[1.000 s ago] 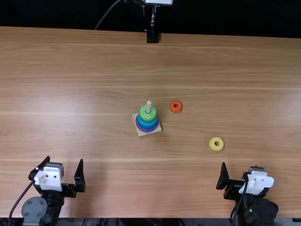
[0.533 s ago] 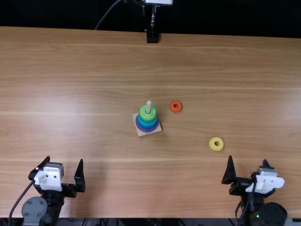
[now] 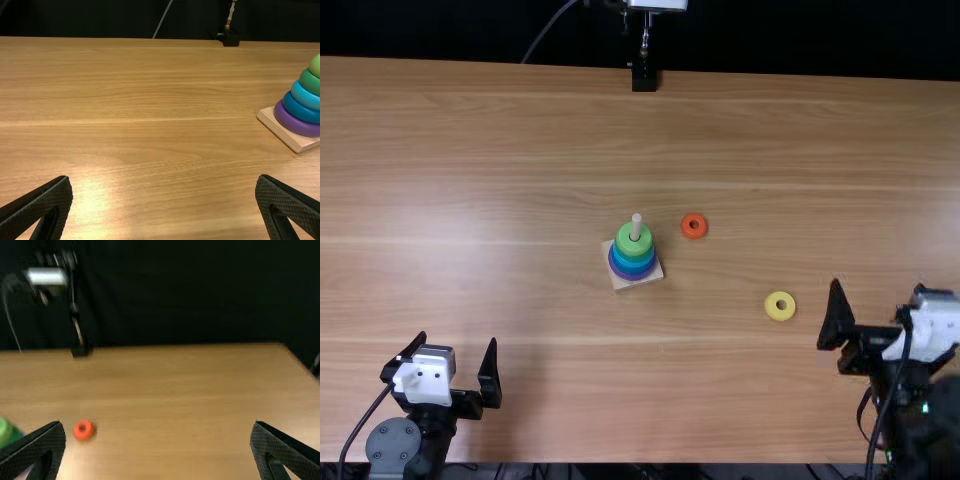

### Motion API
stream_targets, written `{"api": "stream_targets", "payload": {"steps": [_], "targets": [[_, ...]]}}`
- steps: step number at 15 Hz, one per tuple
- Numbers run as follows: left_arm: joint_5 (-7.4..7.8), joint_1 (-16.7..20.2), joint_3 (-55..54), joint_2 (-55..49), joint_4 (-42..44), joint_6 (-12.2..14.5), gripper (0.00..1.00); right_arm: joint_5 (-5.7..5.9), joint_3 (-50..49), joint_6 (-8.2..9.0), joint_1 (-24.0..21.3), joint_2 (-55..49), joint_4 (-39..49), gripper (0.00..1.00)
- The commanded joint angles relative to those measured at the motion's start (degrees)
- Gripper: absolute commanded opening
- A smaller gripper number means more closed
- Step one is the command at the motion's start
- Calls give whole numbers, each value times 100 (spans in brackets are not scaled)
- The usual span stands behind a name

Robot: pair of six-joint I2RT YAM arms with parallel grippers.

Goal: Build the Hanoi tower: stack the rings onto the peg from bottom to top in this color order: purple, dark blue, light blue, dark green, light green, yellow, orange.

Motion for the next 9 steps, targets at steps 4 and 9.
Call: {"api": "stream_targets", "payload": {"steps": [4,9], "targets": [[152,34,-600,-67,-418,71,100,70,1103,382,59,2015,-1768,100],[152,34,-600,-67,-418,71,100,70,1164,1289,551,3219,-1958,100]]}}
